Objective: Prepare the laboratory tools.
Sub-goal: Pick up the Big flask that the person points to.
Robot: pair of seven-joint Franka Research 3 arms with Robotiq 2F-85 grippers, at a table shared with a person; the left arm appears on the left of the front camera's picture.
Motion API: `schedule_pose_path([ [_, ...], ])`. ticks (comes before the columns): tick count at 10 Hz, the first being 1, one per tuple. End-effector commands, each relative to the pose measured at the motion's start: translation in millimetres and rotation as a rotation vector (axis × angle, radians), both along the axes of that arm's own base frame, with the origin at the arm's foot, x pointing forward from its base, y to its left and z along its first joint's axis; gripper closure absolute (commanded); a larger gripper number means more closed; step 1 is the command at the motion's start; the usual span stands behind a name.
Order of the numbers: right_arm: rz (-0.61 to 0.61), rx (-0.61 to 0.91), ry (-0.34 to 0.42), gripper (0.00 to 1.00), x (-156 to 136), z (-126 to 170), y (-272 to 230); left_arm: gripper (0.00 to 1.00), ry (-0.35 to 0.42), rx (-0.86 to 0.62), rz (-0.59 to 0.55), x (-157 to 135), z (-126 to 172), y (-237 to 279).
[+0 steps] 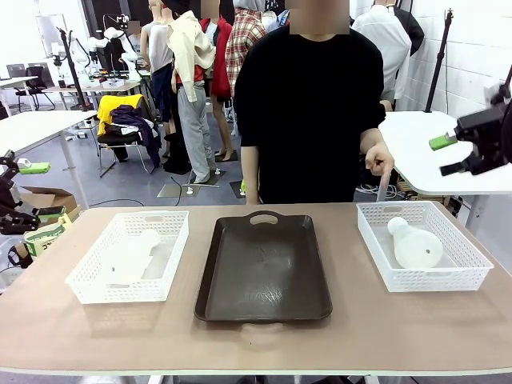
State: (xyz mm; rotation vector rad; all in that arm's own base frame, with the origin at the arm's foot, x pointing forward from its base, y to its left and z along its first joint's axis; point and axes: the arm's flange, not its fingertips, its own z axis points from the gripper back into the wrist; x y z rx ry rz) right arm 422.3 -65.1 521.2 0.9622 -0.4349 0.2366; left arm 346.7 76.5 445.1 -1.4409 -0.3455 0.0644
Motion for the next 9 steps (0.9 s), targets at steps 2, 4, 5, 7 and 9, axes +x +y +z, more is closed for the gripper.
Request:
schedule_pose_path([
  [2, -0.11, -0.558, 0.014, 0.0, 52.8, 9.9, 51.5, 0.0, -0.006, 0.001, -0.01, -1.7, -0.2, 1.5],
  [4, -0.174, -0.804, 0.018, 0.0, 87.7, -19.9, 80.4, 0.0, -0.006, 0.001, -0.01, -1.7, -0.2, 1.5],
  [5, -0.173, -0.869, 0.049, 0.0, 103.2, -38.9, 88.1, 0.0, -0.006, 0.001, -0.01, -1.7, -0.2, 1.5],
  [7, -0.218, -0.963, 0.089, 0.0, 127.0, -69.8, 93.4, 0.0, -0.006, 0.001, -0.01, -1.7, -0.2, 1.5],
  [9, -0.235, -0.986, 0.163, 0.0, 148.8, -94.5, 92.9, 0.0, -0.006, 0.001, -0.01, -1.7, -0.2, 1.5],
])
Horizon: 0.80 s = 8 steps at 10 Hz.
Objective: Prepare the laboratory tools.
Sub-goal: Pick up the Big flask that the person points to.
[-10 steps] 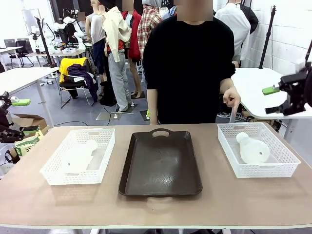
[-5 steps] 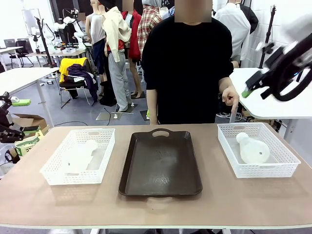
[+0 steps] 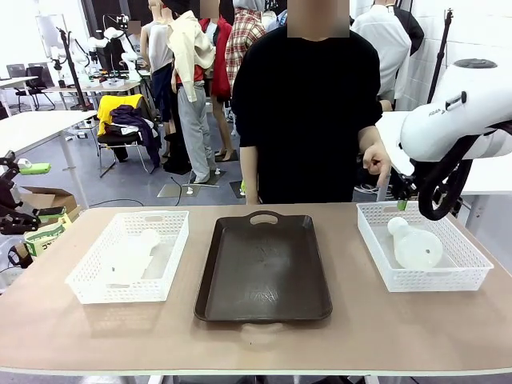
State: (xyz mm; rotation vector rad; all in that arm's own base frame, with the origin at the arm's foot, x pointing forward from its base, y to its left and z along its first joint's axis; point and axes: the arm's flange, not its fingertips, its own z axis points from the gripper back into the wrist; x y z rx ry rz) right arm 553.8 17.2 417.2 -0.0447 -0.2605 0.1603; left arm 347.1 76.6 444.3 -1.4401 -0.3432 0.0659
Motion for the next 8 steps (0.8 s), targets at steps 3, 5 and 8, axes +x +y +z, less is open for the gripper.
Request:
schedule_pose_path([
  [3, -0.084, 0.002, 0.109, 0.0, 35.8, -18.0, 4.7, 0.0, -0.009, 0.0, -0.01, -2.2, 0.6, 1.4],
  [5, -0.097, -0.001, 0.147, 0.0, 46.0, -31.6, 7.0, 0.0, -0.009, 0.0, -0.01, -2.2, 0.6, 1.4],
  [8, -0.128, 0.001, 0.182, 0.0, 53.2, -50.1, 8.1, 0.0, -0.009, 0.0, -0.01, -2.2, 0.6, 1.4],
])
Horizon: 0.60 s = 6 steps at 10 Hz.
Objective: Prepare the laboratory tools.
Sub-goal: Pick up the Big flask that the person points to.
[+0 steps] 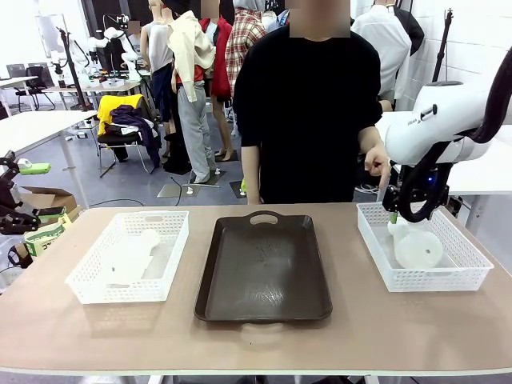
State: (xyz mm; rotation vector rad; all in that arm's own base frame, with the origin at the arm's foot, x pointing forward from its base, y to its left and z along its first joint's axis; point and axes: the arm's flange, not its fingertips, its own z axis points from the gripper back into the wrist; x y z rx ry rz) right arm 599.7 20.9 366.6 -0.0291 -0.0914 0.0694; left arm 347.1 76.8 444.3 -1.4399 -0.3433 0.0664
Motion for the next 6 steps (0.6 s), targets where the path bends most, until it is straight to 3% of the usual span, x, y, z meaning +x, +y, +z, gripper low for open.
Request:
schedule_pose_path([
  [1, -0.048, -0.007, 0.017, 0.0, 8.7, -2.7, 4.9, 0.0, -0.009, 0.0, -0.01, -2.2, 0.6, 1.2],
  [6, -0.1, 0.029, 0.064, 0.0, 21.7, -21.7, 4.6, 0.0, -0.009, 0.0, -0.01, -2.2, 0.6, 1.2],
])
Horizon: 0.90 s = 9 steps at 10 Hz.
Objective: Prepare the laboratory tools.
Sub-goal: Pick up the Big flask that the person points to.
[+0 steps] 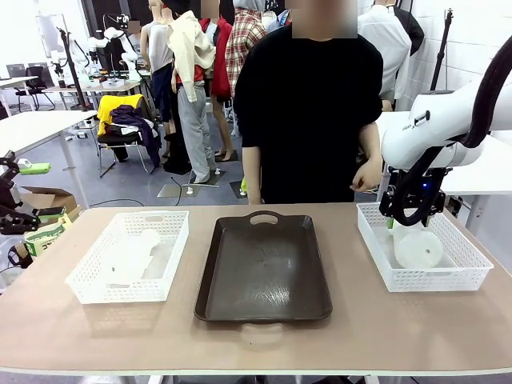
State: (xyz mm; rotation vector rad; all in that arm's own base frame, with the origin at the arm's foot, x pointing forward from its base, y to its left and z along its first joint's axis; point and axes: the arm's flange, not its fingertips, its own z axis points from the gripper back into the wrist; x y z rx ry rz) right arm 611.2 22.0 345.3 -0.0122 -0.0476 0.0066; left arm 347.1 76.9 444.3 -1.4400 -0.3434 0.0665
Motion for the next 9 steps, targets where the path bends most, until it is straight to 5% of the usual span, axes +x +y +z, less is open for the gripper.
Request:
schedule_pose_path([
  [1, -0.04, 0.016, 0.024, 0.0, 11.7, -3.2, 4.2, 0.0, -0.009, 0.0, -0.01, -2.2, 0.6, 1.1],
  [7, -0.053, 0.024, 0.039, 0.0, 18.6, -13.5, 13.6, 0.0, -0.009, 0.0, -0.01, -2.2, 0.6, 1.1],
  [9, -0.045, 0.023, 0.038, 0.15, 17.8, -14.4, 15.6, 0.0, -0.009, 0.0, -0.01, -2.2, 0.6, 1.1],
])
